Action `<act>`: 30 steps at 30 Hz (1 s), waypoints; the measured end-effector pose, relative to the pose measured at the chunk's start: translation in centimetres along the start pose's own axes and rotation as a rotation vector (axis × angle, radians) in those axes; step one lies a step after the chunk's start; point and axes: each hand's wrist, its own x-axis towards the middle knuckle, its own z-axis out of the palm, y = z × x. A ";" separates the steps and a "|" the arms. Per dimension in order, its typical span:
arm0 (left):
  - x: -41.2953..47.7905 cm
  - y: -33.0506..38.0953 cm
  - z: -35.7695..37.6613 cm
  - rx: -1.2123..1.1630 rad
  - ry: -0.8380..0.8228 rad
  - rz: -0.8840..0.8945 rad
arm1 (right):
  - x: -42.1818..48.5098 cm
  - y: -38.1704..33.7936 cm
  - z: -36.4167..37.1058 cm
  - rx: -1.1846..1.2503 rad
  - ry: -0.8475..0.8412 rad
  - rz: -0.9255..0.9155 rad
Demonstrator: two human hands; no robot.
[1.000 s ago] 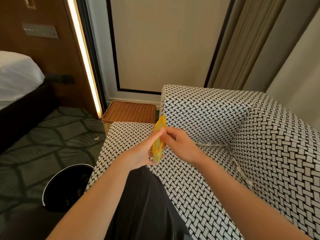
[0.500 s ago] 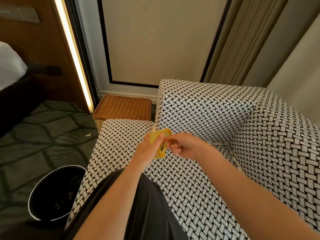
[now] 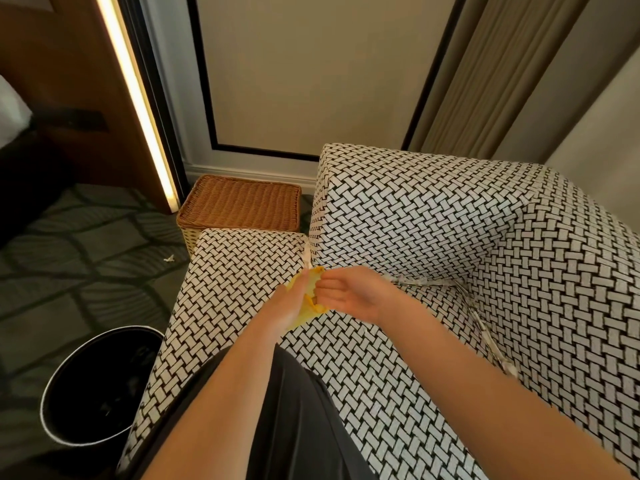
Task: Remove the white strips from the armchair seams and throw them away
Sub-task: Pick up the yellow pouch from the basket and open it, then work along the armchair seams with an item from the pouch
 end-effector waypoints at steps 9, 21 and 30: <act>1.7 -0.6 -0.7 -0.120 0.049 -0.026 | 4.0 4.5 -6.4 -0.334 0.570 -0.190; 4.0 -1.3 -0.3 -0.242 0.050 -0.011 | 10.9 4.3 -5.4 -1.390 0.525 -0.293; 8.6 -3.6 1.6 -0.231 -0.044 0.008 | 12.8 3.9 -4.5 -1.547 0.583 -0.188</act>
